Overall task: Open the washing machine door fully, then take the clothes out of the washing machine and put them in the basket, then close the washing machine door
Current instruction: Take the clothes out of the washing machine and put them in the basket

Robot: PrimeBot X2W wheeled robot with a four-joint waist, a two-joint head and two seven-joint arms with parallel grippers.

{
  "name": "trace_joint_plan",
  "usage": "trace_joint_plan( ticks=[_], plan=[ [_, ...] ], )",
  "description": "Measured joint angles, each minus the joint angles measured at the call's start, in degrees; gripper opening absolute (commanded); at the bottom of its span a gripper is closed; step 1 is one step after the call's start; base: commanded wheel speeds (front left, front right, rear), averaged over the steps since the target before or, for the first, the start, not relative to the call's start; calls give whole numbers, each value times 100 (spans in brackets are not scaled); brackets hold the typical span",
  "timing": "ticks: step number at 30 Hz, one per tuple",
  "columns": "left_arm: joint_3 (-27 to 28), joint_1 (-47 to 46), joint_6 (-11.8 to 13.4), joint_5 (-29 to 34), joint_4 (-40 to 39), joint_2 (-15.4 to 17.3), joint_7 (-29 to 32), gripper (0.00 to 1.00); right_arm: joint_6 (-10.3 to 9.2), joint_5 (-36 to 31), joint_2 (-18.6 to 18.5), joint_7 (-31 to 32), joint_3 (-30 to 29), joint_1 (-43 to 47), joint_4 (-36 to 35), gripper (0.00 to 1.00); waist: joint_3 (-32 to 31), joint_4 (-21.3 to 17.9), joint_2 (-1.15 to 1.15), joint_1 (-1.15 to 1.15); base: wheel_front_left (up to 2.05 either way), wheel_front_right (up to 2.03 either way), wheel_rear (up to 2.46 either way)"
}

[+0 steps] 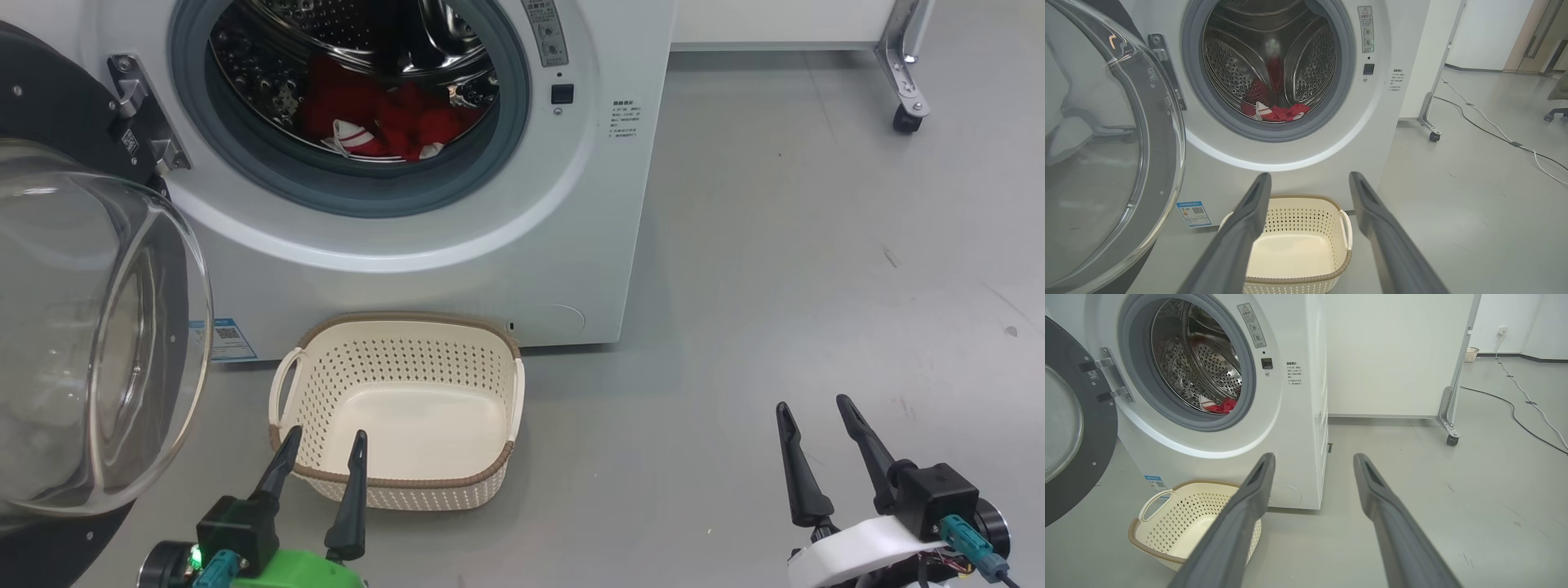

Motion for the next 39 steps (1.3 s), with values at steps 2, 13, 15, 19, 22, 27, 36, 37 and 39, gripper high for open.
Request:
trace_joint_plan(
  ticks=[2,13,15,19,22,27,36,37,39],
  plan=[
    [-1,0,7,0,-1,0,2,100,0,0,1,0,8,0,1,100,-5,3,0,0,0,0,0],
    [4,4,44,-1,-60,0,24,100,1,2,7,0,75,5,2,100,-42,7,0,0,0,0,0],
    [9,5,78,-2,-86,0,24,100,1,2,7,0,75,7,2,100,-51,4,0,0,4,-4,0],
    [3,5,79,-1,-132,0,16,100,1,3,8,0,76,28,7,100,-65,-1,0,0,16,-16,0],
    [1,5,79,-1,-167,0,8,100,1,3,8,0,76,33,7,100,-72,-4,0,0,31,-31,0],
    [2,8,113,-1,-165,0,9,100,2,3,10,0,80,53,7,100,-85,-9,0,0,47,-47,0],
    [-4,24,130,-1,-166,0,15,100,2,4,12,0,81,107,20,100,-116,-1,0,0,73,-79,6],
    [-4,25,130,0,-166,0,15,100,2,4,13,0,82,107,20,100,-120,1,0,0,91,-102,11],
    [-5,26,130,0,-167,1,15,100,2,8,13,0,90,108,23,100,-128,4,0,0,95,-108,13]
  ],
)
